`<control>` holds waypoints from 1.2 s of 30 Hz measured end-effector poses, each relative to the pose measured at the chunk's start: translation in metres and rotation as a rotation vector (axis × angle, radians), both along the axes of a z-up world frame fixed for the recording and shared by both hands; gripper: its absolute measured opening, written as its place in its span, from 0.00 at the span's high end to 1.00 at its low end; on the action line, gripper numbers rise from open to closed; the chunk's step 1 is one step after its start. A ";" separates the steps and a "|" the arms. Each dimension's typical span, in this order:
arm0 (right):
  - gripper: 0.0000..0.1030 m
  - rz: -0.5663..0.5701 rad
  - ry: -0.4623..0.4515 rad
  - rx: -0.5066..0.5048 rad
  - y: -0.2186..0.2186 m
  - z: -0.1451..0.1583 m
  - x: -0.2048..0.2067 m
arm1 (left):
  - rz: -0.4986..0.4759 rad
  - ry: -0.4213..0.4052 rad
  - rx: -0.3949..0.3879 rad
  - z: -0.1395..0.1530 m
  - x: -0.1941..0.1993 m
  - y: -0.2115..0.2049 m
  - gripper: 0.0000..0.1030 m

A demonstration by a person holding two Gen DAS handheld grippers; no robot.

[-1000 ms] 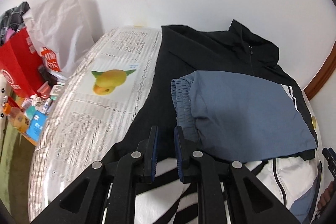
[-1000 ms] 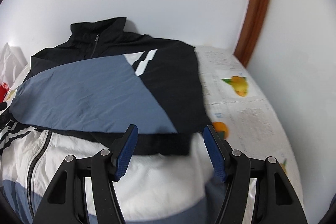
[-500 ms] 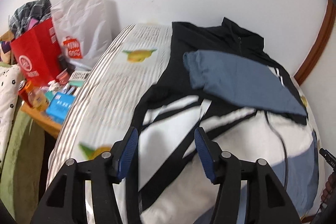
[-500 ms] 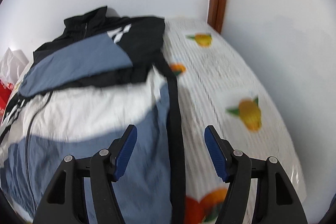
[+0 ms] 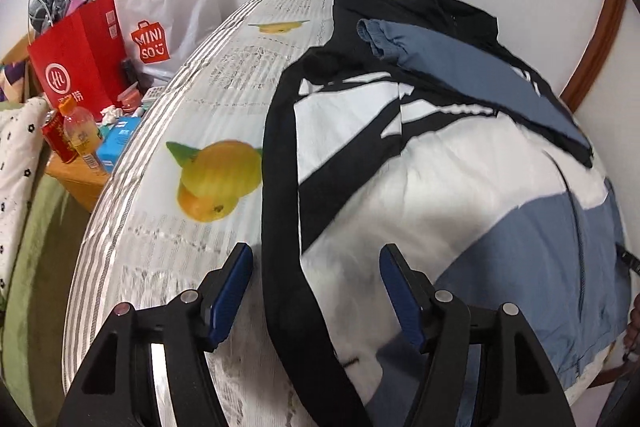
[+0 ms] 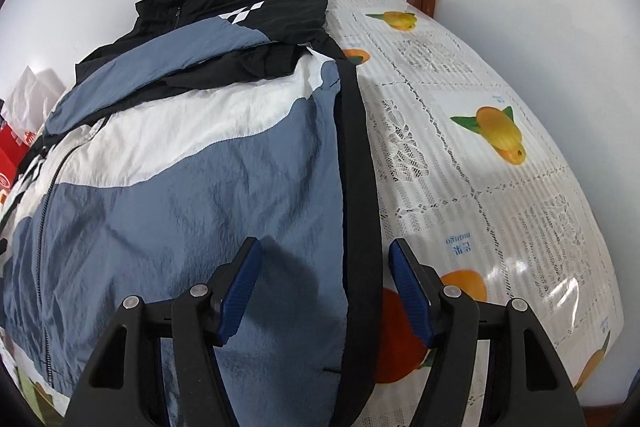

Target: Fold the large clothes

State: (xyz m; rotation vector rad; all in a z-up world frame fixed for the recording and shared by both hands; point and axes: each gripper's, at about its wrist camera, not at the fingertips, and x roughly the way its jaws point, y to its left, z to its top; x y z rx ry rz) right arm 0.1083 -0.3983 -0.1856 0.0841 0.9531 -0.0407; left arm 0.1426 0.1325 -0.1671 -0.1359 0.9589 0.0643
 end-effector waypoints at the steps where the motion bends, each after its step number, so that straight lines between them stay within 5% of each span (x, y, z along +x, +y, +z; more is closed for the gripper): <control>1: 0.38 0.001 -0.001 -0.007 0.001 -0.001 -0.001 | 0.003 -0.007 0.009 0.000 -0.003 -0.003 0.39; 8: 0.49 0.001 -0.034 -0.022 0.005 -0.003 -0.019 | -0.015 -0.021 0.077 -0.002 -0.018 -0.016 0.42; 12: 0.62 0.002 -0.053 -0.030 0.008 -0.004 -0.030 | -0.023 -0.029 0.074 -0.001 -0.024 -0.020 0.58; 14: 0.83 0.008 -0.059 -0.022 0.009 -0.003 -0.036 | -0.019 -0.022 0.078 0.000 -0.025 -0.021 0.72; 17: 0.94 0.025 -0.054 -0.016 0.010 0.000 -0.039 | -0.004 -0.013 0.050 0.002 -0.025 -0.019 0.87; 36: 0.96 0.051 -0.387 0.093 -0.020 0.128 -0.115 | -0.071 -0.317 -0.064 0.112 -0.076 -0.012 0.94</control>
